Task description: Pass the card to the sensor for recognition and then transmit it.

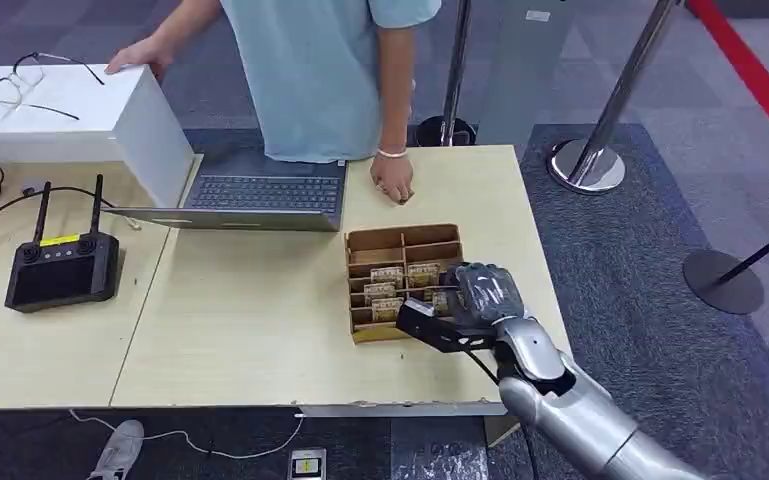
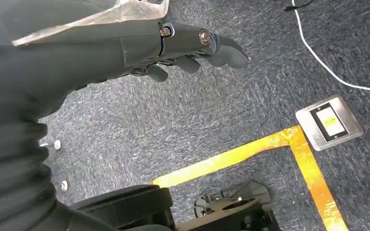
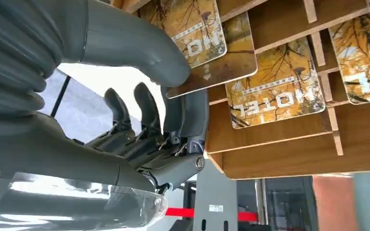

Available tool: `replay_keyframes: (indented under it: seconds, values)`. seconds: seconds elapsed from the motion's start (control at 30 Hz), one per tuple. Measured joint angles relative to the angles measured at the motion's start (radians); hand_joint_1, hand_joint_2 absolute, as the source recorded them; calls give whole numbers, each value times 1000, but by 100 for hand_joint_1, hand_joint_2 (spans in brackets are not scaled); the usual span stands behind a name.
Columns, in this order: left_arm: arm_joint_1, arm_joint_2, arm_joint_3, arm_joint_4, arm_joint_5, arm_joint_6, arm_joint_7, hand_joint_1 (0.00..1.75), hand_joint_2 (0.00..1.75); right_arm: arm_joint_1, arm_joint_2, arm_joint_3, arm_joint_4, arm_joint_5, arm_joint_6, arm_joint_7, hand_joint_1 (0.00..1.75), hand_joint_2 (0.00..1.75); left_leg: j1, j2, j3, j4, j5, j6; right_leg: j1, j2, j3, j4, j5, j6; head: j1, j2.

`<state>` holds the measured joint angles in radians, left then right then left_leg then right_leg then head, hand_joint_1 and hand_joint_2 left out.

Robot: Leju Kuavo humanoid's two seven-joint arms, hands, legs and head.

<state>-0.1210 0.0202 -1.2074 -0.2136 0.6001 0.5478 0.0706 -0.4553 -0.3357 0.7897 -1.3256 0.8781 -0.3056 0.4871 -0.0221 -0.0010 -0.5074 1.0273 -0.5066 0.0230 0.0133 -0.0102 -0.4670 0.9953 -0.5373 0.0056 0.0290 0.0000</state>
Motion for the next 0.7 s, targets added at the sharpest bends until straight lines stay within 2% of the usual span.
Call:
replay_keyframes:
  seconds: [0.03, 0.5, 0.7]
  values:
    - [0, 0, 0, 0, 0, 0, 0, 0, 175, 0, 2, 0, 1, -1, 0, -1, 175, 175, 0, 0, 0, 0, 0, 0, 0, 0, 0, 0, 0, 0, 0, 0]
    - [0, 0, 0, 0, 1, 3, 0, 0, 175, 7, 14, 0, 18, -10, -19, -10, 175, 175, 0, 0, 0, 0, 0, 0, 0, 0, 0, 0, 0, 0, 0, 0]
    - [0, 0, 0, 0, 5, 5, -1, 0, 175, 7, 19, -2, 13, -2, -60, -14, 175, 175, 0, 0, 0, 0, 0, 0, 0, 0, 0, 0, 0, 0, 0, 0]
